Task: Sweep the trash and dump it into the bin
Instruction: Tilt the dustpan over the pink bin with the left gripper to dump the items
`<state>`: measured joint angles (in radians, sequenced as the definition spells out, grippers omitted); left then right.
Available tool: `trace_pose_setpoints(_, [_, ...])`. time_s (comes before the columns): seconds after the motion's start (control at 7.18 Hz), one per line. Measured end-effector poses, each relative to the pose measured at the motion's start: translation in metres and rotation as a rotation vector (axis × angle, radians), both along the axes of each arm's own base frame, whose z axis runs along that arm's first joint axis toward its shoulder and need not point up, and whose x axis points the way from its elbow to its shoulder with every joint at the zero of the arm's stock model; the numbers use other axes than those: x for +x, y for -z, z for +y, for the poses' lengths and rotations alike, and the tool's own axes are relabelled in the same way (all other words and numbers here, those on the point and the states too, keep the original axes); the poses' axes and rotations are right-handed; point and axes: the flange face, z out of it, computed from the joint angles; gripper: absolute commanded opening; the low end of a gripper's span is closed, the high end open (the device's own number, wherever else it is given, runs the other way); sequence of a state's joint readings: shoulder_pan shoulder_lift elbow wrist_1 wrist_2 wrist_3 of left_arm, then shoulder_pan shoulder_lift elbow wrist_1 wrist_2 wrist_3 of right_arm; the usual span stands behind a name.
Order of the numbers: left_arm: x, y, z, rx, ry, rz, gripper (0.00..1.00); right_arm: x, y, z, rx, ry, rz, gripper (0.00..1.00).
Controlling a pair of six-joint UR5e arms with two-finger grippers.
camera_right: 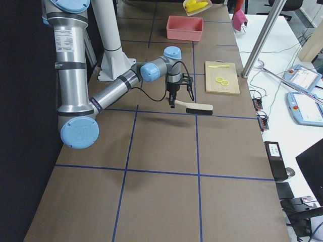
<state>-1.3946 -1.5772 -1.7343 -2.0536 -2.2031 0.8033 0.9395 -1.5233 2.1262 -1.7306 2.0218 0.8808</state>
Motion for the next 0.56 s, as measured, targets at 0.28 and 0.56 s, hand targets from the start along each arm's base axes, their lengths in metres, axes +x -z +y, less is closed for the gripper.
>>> trace_pose_setpoints(0.28, [0.004,0.005,-0.019,0.152,-0.109,-0.253,0.06,-0.003,-0.005,-0.003,-0.003,0.0,0.002,0.0])
trace_pose_setpoints(0.56, [0.001,0.018,-0.037,0.275,-0.235,-0.465,0.07,-0.007,-0.015,-0.009,0.015,-0.003,-0.015,0.0])
